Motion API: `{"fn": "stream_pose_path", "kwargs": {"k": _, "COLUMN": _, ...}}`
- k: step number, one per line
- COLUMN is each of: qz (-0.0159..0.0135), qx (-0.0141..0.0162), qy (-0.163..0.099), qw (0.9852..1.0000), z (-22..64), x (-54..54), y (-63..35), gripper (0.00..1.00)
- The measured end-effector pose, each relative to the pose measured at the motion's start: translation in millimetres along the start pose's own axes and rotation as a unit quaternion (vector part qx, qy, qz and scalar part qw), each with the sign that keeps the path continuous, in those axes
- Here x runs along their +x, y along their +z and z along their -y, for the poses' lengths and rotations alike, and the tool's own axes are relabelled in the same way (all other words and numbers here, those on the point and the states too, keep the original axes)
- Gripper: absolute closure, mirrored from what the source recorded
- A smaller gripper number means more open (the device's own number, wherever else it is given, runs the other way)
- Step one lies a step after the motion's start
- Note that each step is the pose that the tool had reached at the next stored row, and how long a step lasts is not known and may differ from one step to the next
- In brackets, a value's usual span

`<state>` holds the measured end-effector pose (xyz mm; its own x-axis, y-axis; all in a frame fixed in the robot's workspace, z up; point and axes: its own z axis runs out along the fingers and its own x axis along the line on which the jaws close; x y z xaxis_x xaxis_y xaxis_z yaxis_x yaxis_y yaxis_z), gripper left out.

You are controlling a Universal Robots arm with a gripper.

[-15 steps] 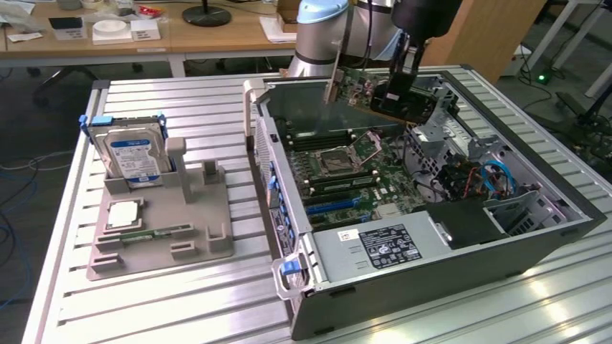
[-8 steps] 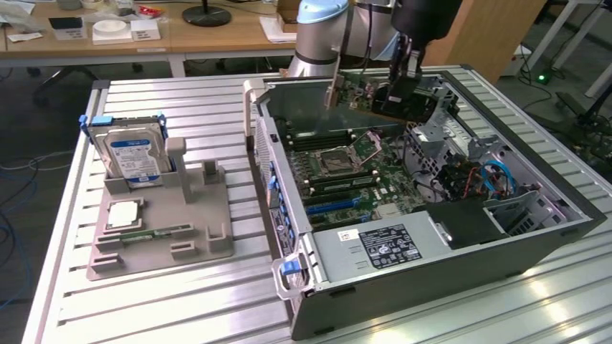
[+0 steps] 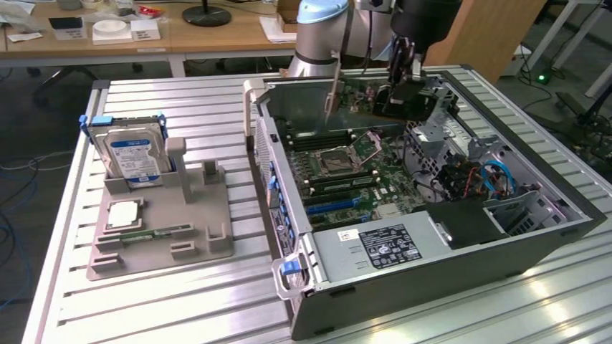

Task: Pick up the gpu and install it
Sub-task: 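Insert the gpu into the slot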

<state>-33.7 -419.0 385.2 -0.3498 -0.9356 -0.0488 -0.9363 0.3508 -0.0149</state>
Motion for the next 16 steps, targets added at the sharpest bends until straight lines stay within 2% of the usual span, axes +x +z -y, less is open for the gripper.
{"fn": "stream_pose_path", "kwargs": {"k": 3, "qz": 0.0006, "qx": -0.0006, "qy": -0.022, "qw": 0.9998, "z": 0.1, "x": 0.2, "y": 0.5, "gripper": 0.72}}
{"fn": "stream_pose_path", "kwargs": {"k": 10, "qz": 0.0012, "qx": -0.0021, "qy": -0.056, "qw": 0.9984, "z": 0.7, "x": 2.5, "y": 0.9, "gripper": 0.72}}
{"fn": "stream_pose_path", "kwargs": {"k": 13, "qz": 0.0014, "qx": -0.0031, "qy": -0.076, "qw": 0.9971, "z": 0.7, "x": 2.7, "y": 1.2, "gripper": 0.72}}
{"fn": "stream_pose_path", "kwargs": {"k": 16, "qz": 0.0017, "qx": -0.0045, "qy": -0.102, "qw": 0.9947, "z": 0.7, "x": 2.8, "y": 1.7, "gripper": 0.72}}
